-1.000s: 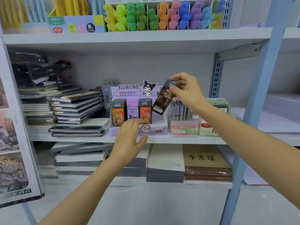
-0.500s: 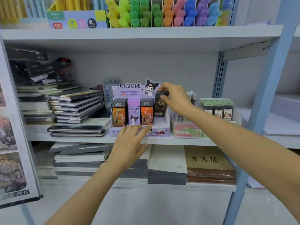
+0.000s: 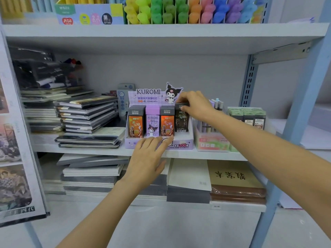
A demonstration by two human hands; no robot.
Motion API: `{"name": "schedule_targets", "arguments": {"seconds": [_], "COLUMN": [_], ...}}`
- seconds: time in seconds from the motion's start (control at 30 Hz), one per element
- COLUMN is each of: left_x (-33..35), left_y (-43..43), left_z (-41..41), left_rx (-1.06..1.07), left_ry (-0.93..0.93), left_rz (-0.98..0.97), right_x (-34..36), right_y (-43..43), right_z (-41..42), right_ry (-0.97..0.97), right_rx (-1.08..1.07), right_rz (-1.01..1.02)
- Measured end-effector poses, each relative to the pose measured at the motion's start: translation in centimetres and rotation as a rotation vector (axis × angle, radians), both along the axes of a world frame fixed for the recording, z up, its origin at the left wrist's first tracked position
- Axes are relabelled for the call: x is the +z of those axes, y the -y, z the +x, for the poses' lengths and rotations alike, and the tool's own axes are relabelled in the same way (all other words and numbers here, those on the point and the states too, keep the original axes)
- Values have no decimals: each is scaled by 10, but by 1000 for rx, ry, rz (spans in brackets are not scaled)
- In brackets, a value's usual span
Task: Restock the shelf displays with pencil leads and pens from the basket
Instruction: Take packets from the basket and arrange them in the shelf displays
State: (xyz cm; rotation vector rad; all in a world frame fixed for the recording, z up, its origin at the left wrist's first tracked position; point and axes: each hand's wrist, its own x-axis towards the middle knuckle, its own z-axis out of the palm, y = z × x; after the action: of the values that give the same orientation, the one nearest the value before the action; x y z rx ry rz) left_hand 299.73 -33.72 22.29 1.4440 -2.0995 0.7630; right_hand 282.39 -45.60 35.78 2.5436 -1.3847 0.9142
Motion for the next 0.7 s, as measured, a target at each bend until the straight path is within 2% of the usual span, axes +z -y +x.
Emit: {"name": "schedule_targets", "arguments": {"seconds": [0.17,0.33,0.4,0.47,0.57,0.63,0.7], "left_x": [-2,-3,-2,-5,-27,-59,-103], "left_y": [1,1,1,-2,-11,-19,-27], "left_z": [0,-2,-3,-5,-12,-17,-23], "left_rx": [5,20,-1,-39,-66,-65,-43], "left_ry": [18,8,-17,-84,-206,-304,-378], "left_rz": [-16,6,25,30,-86,-157,-92], "right_x": [-3,-1,-4,-11,-40,-75,-123], "right_y": [1,1,-2,-16,-54,-80,-98], "right_z": [-2,-4,-6,-8,-8,-6,-7], "right_ry": [16,-162,-188,-86,194,277,257], "right_rx": [-55,-78,-78,-10,265,421,490], "right_rz": [-145,-118,-174,-259,-302,-230,-79]}}
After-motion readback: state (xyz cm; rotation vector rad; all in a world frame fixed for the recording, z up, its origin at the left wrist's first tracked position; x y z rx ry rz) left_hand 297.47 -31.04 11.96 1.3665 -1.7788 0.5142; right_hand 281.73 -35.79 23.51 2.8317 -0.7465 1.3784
